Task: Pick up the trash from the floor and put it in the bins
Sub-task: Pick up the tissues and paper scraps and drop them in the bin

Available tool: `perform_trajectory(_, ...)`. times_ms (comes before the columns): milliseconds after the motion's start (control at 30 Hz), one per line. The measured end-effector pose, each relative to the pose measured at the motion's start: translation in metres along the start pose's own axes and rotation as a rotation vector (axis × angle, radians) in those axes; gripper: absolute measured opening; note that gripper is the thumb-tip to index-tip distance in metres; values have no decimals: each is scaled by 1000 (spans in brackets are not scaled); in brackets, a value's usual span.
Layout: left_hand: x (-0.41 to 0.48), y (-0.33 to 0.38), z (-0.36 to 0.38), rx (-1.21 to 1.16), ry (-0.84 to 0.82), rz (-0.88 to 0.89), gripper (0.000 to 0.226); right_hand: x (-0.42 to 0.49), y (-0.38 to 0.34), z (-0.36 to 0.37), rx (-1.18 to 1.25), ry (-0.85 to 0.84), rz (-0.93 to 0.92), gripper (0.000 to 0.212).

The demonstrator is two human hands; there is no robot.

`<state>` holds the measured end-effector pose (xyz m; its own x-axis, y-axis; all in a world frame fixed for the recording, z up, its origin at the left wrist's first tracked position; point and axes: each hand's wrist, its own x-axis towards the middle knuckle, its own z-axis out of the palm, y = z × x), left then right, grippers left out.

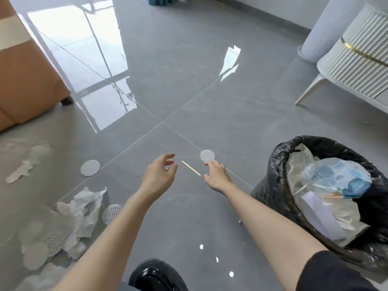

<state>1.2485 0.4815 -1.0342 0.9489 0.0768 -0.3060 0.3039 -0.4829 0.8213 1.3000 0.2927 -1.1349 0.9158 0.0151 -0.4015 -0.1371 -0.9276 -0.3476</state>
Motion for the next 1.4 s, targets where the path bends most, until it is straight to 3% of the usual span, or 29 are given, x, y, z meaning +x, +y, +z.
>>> perform_trajectory(233, 25, -28, 5, -59, 1, -29, 36, 45, 4, 27, -89, 14, 58, 52)
perform_trajectory(400, 20, -52, 8, 19, -5, -45, 37, 25, 6, 47, -65, 99, -71, 42)
perform_trajectory(533, 12, -69, 18, 153, -58, -48, 40, -18, 5, 60, -26, -30, -279, 38)
perform_trajectory(633, -4, -83, 36, 323, -170, -51, 46, -54, 9, 64, 31, -123, -333, 40)
perform_trajectory(733, -19, -93, 56, 416, -296, -66, 54, -77, 21, 57, 169, 19, -197, 43)
perform_trajectory(833, -31, -97, 72, 509, -346, -54, 62, -98, 41, 48, 173, 163, 35, 30)
perform_trajectory(1033, -24, -99, 99, 772, -354, 154, 65, -122, 75, 57, 15, 161, 320, 36)
perform_trajectory(1167, -24, -110, 103, 1005, -446, 251, 55, -121, 76, 69, 13, 158, 352, 34)
perform_trajectory(1300, -26, -122, 94, 967, -337, 279, 48, -114, 74, 76, 31, 216, 224, 20)
perform_trajectory(1400, -27, -131, 88, 951, -303, 251, 60, -113, 72, 80, -7, 188, 172, 22)
